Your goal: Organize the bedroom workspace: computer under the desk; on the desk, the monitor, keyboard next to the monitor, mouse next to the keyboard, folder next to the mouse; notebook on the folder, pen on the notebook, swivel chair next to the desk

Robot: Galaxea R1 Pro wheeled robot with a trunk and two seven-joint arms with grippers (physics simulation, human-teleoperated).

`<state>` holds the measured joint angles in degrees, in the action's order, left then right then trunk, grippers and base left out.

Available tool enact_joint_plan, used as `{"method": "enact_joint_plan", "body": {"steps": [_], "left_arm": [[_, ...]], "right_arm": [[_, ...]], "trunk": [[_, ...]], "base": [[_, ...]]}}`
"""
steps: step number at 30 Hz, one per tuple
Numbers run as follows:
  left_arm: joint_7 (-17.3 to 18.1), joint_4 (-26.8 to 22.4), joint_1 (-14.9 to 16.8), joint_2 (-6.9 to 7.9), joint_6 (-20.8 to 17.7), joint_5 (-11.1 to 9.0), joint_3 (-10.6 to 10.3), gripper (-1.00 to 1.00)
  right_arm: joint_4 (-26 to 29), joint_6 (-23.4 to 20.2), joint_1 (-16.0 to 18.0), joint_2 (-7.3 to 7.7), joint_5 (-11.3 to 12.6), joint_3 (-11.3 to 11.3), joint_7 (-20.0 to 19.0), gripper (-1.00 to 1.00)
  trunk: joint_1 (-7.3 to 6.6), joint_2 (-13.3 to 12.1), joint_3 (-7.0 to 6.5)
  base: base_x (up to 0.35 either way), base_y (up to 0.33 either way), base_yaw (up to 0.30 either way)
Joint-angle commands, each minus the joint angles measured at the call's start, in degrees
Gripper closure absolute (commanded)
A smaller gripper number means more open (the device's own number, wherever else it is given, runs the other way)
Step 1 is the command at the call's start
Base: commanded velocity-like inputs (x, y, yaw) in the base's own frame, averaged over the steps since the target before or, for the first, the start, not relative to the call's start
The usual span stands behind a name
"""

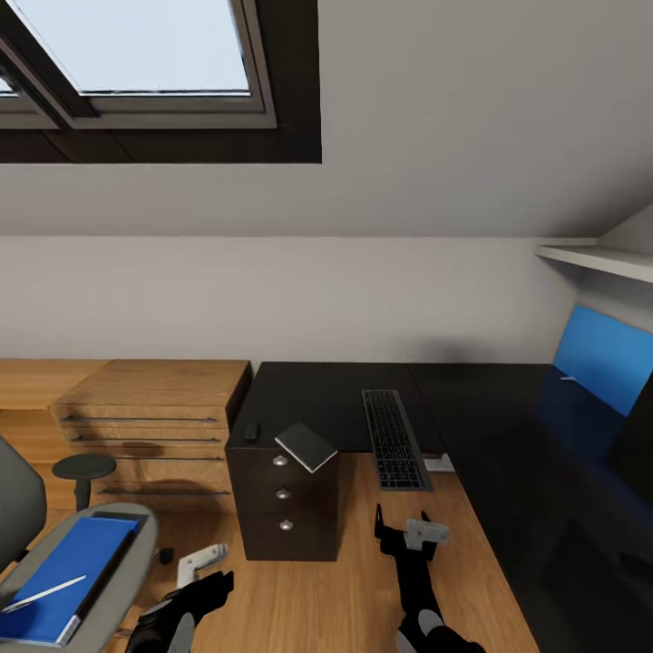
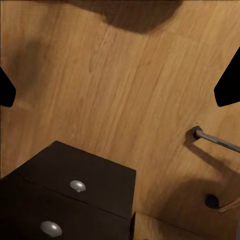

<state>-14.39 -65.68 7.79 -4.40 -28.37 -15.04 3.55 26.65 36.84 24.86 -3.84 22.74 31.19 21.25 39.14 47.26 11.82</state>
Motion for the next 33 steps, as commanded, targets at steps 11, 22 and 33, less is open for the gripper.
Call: {"method": "enact_joint_plan", "body": {"steps": [11, 22, 33], "left_arm": [[-0.4, -15.0, 0.0, -1.67, -9.1, -4.8, -1.7, -1.00], [-0.4, -21.4, 0.0, 0.62, -10.8, -12.8, -5.5, -1.00], [-0.5, -16.2, -0.1, 1.91, -10.2, -12.8, -5.4, -1.00]], "right_arm": [[6.1, 0.2, 4.5, 1.38, 18.9, -3.6, -0.1, -1.00], [7.8, -18.4, 4.8, 4.16, 46.4, -6.9, -29.7, -1.00], [4.1, -19.9, 4.8, 4.51, 47.6, -7.3, -37.5, -1.00]], "trunk": [[2.43, 4.5, 2.07], [4.85, 8.9, 4.04], [7.27, 13.3, 6.02]], "base": [[0.000, 0.000, 0.000], [0.000, 0.000, 0.000], [0.000, 0.000, 0.000]]}}
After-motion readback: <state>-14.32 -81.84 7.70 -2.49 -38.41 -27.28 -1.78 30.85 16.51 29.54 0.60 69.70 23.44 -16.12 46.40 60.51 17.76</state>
